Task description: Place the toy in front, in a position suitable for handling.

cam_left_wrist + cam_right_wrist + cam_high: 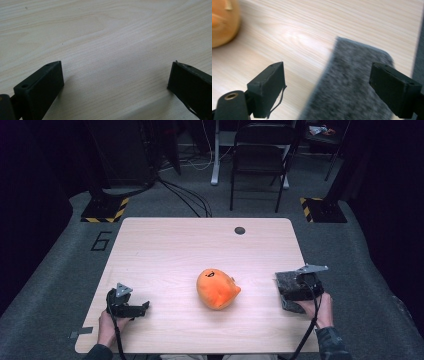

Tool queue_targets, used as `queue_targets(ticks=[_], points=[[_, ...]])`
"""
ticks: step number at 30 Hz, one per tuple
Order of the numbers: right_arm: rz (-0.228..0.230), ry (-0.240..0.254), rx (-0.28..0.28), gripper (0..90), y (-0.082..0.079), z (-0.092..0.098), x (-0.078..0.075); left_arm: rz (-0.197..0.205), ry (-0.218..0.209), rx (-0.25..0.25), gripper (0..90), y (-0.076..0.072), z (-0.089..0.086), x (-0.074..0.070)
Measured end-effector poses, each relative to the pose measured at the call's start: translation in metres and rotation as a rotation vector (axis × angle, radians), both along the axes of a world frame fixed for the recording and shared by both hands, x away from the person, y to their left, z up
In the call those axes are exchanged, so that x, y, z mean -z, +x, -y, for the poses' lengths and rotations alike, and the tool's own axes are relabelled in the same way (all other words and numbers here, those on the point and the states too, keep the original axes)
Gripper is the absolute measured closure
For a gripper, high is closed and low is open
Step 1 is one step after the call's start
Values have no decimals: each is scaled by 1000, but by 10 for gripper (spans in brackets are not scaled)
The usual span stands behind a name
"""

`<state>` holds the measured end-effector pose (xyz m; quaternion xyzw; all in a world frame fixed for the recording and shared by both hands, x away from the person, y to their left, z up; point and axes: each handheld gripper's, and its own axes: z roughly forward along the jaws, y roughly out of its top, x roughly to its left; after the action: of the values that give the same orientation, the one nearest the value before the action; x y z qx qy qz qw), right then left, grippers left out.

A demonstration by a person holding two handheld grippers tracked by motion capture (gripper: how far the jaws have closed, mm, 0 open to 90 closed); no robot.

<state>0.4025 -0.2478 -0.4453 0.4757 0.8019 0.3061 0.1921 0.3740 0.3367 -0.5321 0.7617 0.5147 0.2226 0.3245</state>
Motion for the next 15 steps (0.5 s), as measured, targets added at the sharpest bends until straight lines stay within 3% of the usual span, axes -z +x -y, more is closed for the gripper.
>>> queue_targets(ticks=[6,8,13,15], points=[[12,19,-73,127,-3,-22,-9,-7,4,-5,0,0,0,-1],[16,30,-91,129,-5,-28,-12,-37,-2,-21,0,2,2,-6],[45,40,-145,133,-8,-41,-19,-1,-43,-2,5,1,12,-21],[43,38,-155,133,-9,-44,-20,14,-52,29,4,0,20,-30]])
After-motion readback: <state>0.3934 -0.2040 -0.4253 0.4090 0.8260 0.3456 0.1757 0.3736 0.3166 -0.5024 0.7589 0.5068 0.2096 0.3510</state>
